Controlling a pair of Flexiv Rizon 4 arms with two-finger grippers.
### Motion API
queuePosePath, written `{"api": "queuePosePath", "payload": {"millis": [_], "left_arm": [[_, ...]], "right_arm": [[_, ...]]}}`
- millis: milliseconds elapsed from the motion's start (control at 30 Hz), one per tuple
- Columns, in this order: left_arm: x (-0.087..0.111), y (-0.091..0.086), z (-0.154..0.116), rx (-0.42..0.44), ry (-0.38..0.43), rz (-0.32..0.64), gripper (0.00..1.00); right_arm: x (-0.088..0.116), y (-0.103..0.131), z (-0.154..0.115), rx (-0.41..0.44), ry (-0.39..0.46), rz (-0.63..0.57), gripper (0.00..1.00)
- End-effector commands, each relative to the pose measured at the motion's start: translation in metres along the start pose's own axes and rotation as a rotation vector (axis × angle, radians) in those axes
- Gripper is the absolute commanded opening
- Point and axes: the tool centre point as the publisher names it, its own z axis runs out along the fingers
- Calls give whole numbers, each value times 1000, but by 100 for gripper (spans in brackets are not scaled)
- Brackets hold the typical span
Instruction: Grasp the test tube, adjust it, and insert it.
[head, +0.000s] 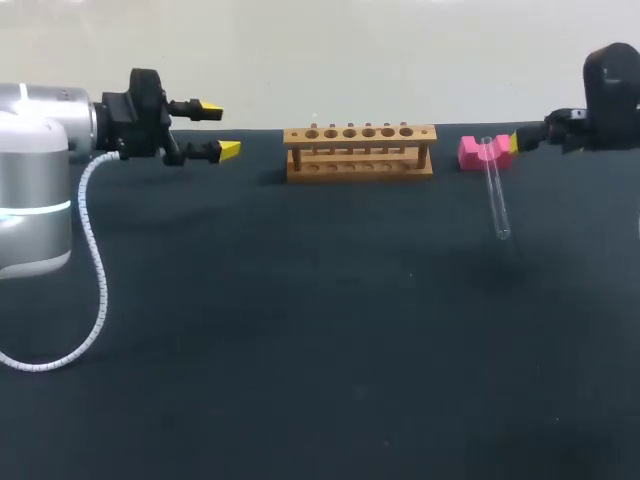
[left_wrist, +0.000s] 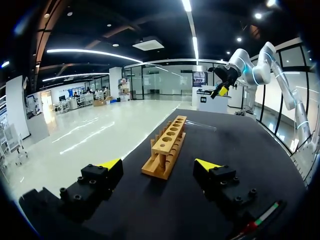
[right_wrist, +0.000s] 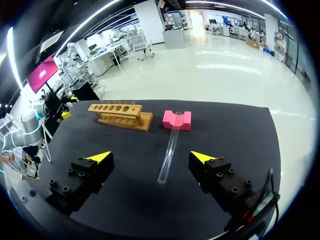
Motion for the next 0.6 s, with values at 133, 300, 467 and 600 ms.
{"api": "queuePosePath", "payload": {"millis": [133, 300, 467, 600], "left_arm": [[0, 2, 1, 4, 3, -1, 100], [0, 2, 1, 4, 3, -1, 100], [0, 2, 1, 4, 3, -1, 100], [0, 2, 1, 4, 3, -1, 100]], "right_arm": [[-11, 3, 20, 313, 1, -44, 100], [-12, 3, 22, 316, 3, -50, 100], [-12, 3, 22, 316, 3, -50, 100], [-12, 3, 22, 316, 3, -50, 100]]}}
